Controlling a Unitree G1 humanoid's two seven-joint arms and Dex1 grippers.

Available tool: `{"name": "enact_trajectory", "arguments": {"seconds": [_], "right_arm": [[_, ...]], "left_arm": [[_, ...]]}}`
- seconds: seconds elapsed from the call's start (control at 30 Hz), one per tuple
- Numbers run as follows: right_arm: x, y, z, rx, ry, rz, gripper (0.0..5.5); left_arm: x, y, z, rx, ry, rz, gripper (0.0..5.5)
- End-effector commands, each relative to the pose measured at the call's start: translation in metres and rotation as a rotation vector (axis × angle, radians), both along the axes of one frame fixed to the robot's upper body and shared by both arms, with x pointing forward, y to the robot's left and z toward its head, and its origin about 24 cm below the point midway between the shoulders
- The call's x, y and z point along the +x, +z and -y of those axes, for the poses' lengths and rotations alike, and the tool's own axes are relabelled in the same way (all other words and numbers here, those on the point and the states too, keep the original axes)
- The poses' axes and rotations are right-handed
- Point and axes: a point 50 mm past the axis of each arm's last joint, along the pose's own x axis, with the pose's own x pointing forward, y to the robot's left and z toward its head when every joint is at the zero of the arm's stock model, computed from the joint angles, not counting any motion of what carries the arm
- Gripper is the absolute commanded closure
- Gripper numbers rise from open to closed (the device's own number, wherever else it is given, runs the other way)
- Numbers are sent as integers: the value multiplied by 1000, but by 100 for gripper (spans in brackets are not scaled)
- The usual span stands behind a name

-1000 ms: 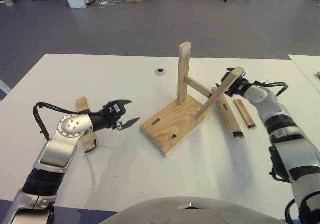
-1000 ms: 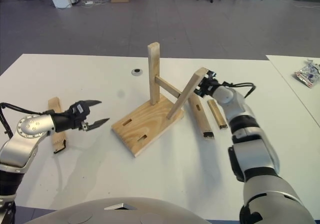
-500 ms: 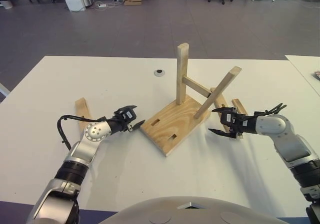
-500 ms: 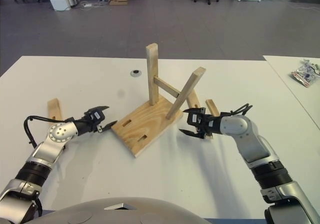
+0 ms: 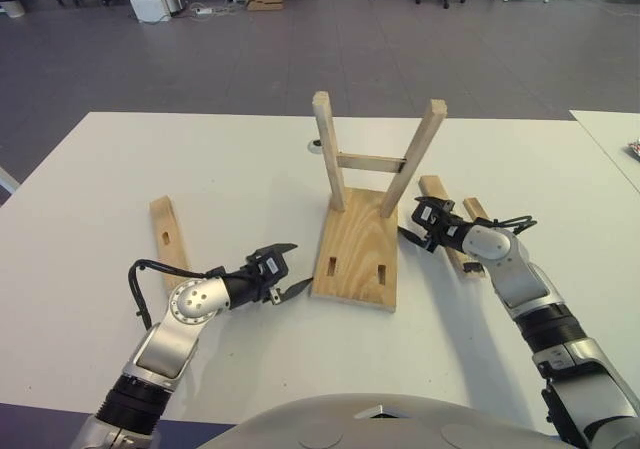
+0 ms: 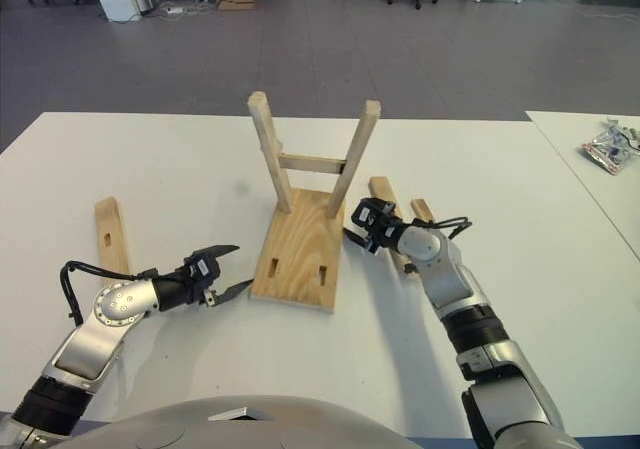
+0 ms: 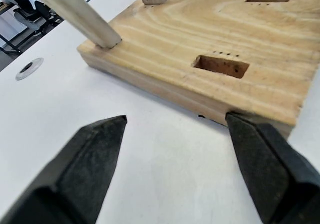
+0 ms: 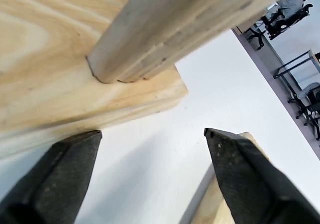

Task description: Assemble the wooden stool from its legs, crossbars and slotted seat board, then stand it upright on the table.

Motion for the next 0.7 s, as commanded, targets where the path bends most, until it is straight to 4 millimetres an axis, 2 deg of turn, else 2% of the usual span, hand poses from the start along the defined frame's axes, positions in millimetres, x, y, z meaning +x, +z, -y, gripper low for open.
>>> {"name": "enact_trajectory", "arguments": {"seconds": [0.03, 0.13, 0.2, 0.27, 0.33, 0.4, 0.47, 0.63, 0.7], "right_arm": [[9, -1, -15, 51, -2, 7, 166], [13, 6, 6, 45, -94, 47, 166], [18, 22, 24, 70, -172, 96, 166], [23, 42, 40, 163, -270, 134, 166], [25, 52, 67, 354, -471, 96, 166], [19, 46, 87, 454, -598, 2, 166], [9, 35, 100, 476, -665, -93, 166], [-19, 8, 117, 452, -743, -316, 166], [-31, -3, 124, 414, -772, -379, 166]], "left_arm": [[4, 2, 8, -15, 12, 22, 184], [5, 3, -7, -13, 97, 42, 184], [7, 4, -24, -24, 229, 66, 184], [13, 5, -41, -12, 435, 111, 184], [13, 10, -46, -118, 525, 110, 184], [9, 15, -45, -218, 573, 111, 184], [9, 18, -46, -247, 647, 131, 184], [11, 30, -53, -483, 832, 107, 184], [10, 34, -55, -513, 868, 117, 184]]}}
